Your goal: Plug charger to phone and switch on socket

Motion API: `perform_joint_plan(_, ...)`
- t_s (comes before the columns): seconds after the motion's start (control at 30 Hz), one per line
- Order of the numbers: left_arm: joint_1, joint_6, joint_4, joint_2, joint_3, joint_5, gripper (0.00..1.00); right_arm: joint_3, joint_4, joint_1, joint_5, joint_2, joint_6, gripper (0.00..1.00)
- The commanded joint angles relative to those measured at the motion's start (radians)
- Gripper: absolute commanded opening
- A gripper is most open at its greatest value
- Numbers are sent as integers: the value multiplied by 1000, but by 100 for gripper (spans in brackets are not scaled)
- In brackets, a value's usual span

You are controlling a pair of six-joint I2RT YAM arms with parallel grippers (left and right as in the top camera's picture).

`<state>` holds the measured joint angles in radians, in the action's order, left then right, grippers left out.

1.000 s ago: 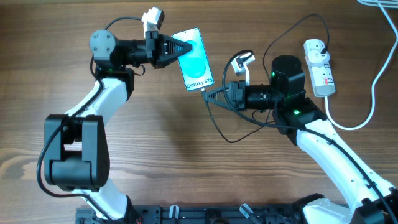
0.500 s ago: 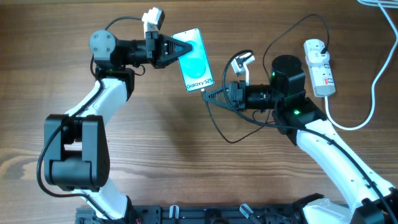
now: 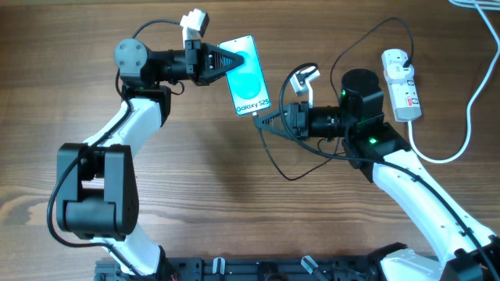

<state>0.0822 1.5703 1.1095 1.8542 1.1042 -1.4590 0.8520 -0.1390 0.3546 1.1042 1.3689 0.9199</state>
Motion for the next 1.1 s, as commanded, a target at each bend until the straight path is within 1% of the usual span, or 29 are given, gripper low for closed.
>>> perform_joint_plan(0.0,27,6,31,-14,8,-10,4,4,-11,2,-8,2,7,5)
perform_joint_plan(0.2,27,8,32,-14,8,-38,4,4,-20,2,-35,2,0,4)
perform_joint_plan(0.33,27,8,33,-14,8,-59,4,4,-100,2,-39,2,5,4)
perform_joint_plan(0.47,27,8,33,-14,8,-59,4,4,-115,2,-69,2,16,4)
perform_joint_plan(0.6,21,8,35,-14,8,-51,4,4,-62,2,-52,2,1,4)
perform_joint_plan(0.73,-31,10,47,-14,8,11,4,4,27,2,-2,2,-43,4)
perform_joint_plan(0.8,-59,35,47,-14,8,26,4,4,28,3,30,2,-57,5)
perform_joint_plan(0.87,-64,35,47,-14,8,29,4,4,28,10,18,2,-57,4)
perform_joint_plan(1.07,-18,34,47,-14,8,29,4,4,23,14,-8,2,-57,5)
